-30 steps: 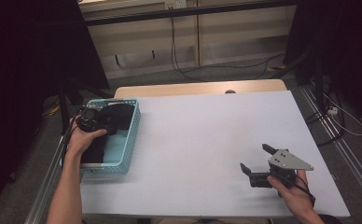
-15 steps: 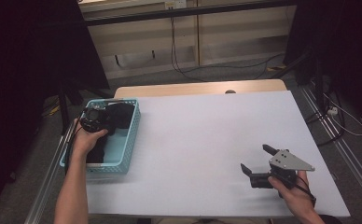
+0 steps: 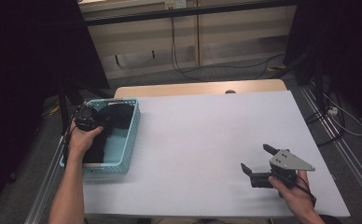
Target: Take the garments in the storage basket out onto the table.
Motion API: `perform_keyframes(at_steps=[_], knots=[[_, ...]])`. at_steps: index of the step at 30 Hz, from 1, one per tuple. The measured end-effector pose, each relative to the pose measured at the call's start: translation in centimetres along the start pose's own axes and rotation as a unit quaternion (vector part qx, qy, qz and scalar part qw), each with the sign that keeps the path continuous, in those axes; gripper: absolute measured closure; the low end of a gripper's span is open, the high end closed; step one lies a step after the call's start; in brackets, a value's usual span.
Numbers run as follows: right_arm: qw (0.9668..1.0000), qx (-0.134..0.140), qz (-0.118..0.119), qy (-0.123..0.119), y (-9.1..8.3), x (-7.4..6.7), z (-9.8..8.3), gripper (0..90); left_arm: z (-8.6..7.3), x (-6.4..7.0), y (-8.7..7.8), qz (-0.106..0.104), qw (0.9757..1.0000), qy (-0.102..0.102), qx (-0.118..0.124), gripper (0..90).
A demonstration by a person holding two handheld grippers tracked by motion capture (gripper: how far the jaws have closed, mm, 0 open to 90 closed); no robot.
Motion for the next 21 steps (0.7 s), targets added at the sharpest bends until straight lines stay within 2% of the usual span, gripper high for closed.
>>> perform_keyframes(at_steps=[1, 3, 7, 15, 21], knots=[[1.0000, 0.000, 0.000, 0.001, 0.0, 0.0, 0.0, 0.7, 0.0, -0.1, -0.3, 0.003, 1.0000, 0.006, 0.002, 62.8], [1.0000, 0.000, 0.000, 0.000, 0.0, 0.0, 0.0, 0.7, 0.1, -0.1, -0.8, 0.003, 0.9999, 0.000, 0.013, 62.8], [1.0000, 0.000, 0.000, -0.001, 0.0, 0.0, 0.0, 0.7, 0.4, -0.1, -2.1, -0.011, 0.9993, -0.008, 0.034, 62.8], [1.0000, 0.000, -0.001, -0.001, 0.1, 0.0, 0.0, 0.7, 0.7, -0.1, -4.5, -0.008, 0.9976, -0.005, 0.069, 62.7], [1.0000, 0.000, -0.001, -0.002, 0.1, 0.0, 0.0, 0.7, 0.4, 0.0, -5.9, -0.006, 0.9962, -0.002, 0.086, 62.7]])
Point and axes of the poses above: each handheld gripper's, and its own axes: y roughly forward along the jaws, z roughly out of its top, x roughly to its right, the point moved 10 cm from there along y, roughly forward along the jaws, and after that the axes turned 7 degrees about -x, right-handed, at the moved point
